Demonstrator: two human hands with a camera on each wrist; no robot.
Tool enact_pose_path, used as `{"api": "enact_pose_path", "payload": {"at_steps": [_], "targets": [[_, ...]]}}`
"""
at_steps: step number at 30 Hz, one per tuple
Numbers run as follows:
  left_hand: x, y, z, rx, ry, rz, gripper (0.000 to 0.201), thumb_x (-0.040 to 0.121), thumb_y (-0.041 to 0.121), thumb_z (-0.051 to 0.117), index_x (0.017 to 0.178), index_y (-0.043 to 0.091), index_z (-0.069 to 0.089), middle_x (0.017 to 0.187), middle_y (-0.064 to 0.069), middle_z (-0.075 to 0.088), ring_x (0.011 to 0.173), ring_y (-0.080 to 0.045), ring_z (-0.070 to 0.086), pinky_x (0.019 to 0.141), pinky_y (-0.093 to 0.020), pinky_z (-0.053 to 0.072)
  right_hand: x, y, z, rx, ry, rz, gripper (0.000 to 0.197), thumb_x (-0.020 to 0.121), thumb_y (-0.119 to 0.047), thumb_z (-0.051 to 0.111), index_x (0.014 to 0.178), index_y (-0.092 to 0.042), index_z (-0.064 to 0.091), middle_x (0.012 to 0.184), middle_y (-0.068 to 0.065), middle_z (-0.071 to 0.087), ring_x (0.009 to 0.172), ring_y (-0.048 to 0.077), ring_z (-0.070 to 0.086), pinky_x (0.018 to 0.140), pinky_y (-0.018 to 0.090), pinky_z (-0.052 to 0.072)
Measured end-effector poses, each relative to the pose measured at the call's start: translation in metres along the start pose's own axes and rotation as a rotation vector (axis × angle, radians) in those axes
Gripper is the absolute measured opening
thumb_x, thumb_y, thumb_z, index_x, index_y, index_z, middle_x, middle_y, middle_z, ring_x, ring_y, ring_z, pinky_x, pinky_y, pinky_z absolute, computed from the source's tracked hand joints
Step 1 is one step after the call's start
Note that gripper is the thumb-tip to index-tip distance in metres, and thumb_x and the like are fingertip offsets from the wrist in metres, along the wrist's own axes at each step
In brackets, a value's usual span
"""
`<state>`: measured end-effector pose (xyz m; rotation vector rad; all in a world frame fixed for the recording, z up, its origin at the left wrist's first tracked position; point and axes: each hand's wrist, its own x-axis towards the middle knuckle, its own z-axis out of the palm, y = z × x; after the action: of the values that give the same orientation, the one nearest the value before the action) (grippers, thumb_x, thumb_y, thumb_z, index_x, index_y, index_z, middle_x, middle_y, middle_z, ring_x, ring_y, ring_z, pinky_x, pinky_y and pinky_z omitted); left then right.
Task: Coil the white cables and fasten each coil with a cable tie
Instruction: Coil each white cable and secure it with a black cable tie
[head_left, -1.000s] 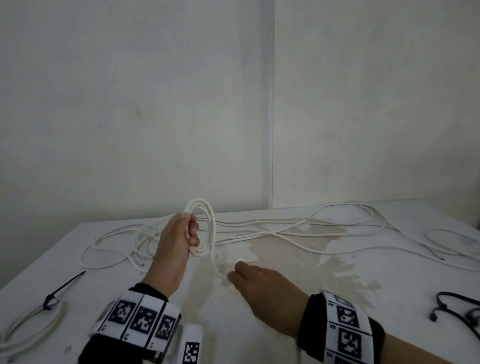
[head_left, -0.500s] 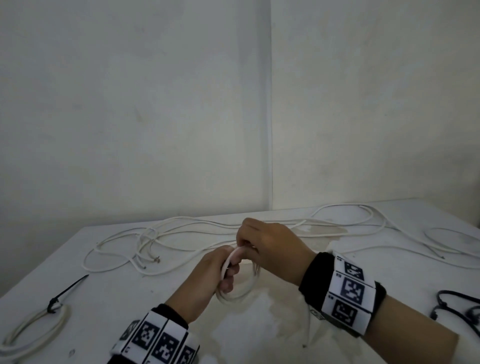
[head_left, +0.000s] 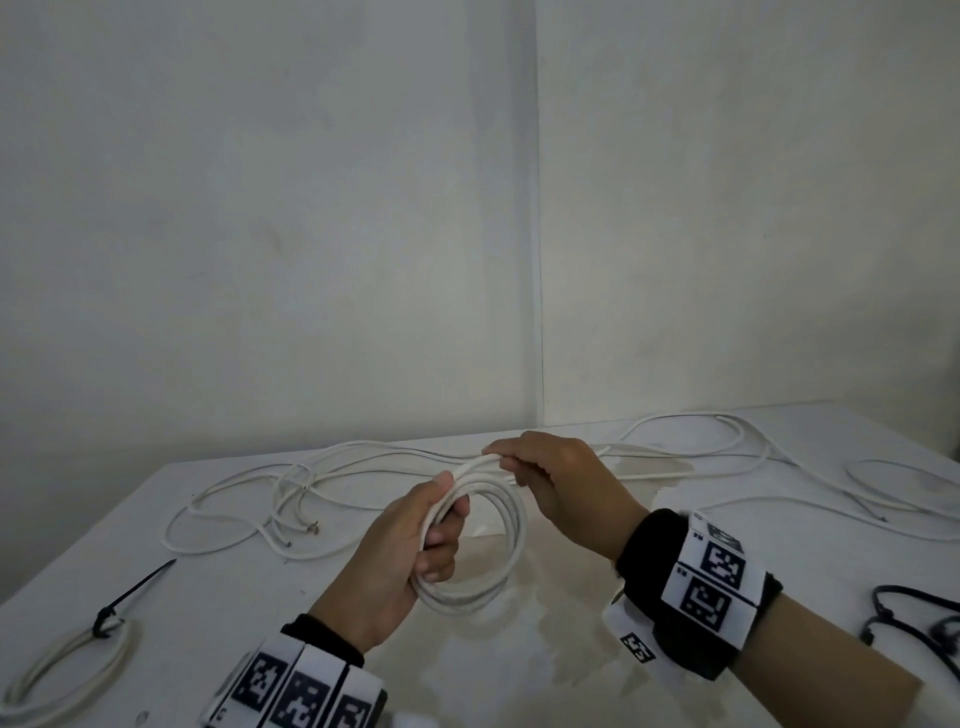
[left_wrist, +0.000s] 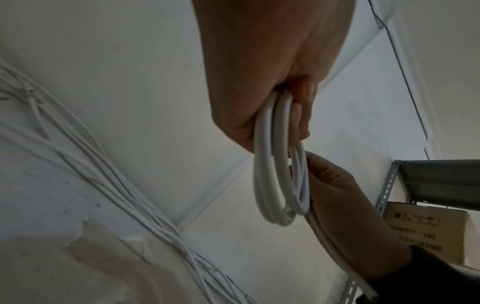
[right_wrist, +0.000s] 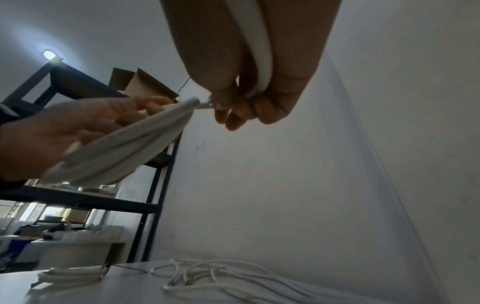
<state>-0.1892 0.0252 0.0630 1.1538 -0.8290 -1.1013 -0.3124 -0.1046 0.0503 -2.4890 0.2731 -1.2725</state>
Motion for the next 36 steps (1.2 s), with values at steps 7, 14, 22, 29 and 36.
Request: {"api": "enact_pose_path", "payload": {"at_steps": [7, 14, 22, 29, 36], "targets": [[0.001, 0.002, -0.002, -0.108, 0.033, 0.015, 0.036, 0.096, 0.028, 0.035, 0.07, 0.007, 0.049, 0.045, 0.006, 0.026, 0.03, -0.002, 0.019, 0.033, -0.015, 0.023, -0.013, -0.011, 0.006, 0.201, -0.133, 0.248, 0.03, 0.099, -0.018, 0.036, 0.117, -0.011, 0.058, 0.105, 0.005, 0.066, 0.094, 0.012, 0.058, 0.085, 0.023, 0.043], [0.005, 0.007, -0.015, -0.208, 0.112, 0.076, 0.033, 0.095, 0.029, 0.037, 0.071, 0.008, 0.048, 0.043, 0.008, 0.029, 0.028, -0.001, 0.021, 0.032, -0.014, 0.024, -0.016, -0.006, -0.001, -0.022, -0.179, 0.264, 0.024, 0.093, -0.022, 0.051, 0.101, -0.005, 0.066, 0.074, -0.012, 0.036, 0.066, -0.001, 0.04, 0.063, 0.016, 0.028], [0.007, 0.003, -0.009, -0.243, 0.119, 0.105, 0.035, 0.097, 0.029, 0.035, 0.071, 0.009, 0.047, 0.044, 0.008, 0.029, 0.029, -0.002, 0.021, 0.034, -0.015, 0.024, -0.014, -0.025, 0.012, 0.519, -0.147, 0.634, 0.027, 0.094, 0.003, 0.04, 0.095, -0.005, 0.066, 0.07, 0.005, 0.056, 0.048, 0.004, 0.056, 0.053, 0.019, 0.052], [0.007, -0.005, -0.009, -0.201, 0.131, 0.118, 0.034, 0.096, 0.031, 0.036, 0.072, 0.01, 0.048, 0.045, 0.006, 0.028, 0.031, -0.003, 0.022, 0.035, -0.016, 0.026, -0.013, -0.038, 0.013, 0.74, -0.091, 0.679, 0.007, 0.088, -0.011, 0.059, 0.09, -0.016, 0.064, 0.073, 0.003, 0.064, 0.065, 0.009, 0.063, 0.065, 0.02, 0.053], [0.003, -0.007, -0.005, -0.107, 0.112, 0.116, 0.032, 0.097, 0.031, 0.036, 0.076, 0.011, 0.049, 0.048, 0.007, 0.03, 0.035, -0.005, 0.024, 0.04, -0.017, 0.03, -0.017, -0.035, 0.016, 0.854, 0.006, 0.766, 0.012, 0.088, -0.001, 0.056, 0.09, -0.012, 0.06, 0.076, 0.003, 0.064, 0.063, 0.009, 0.062, 0.067, 0.02, 0.051]]}}
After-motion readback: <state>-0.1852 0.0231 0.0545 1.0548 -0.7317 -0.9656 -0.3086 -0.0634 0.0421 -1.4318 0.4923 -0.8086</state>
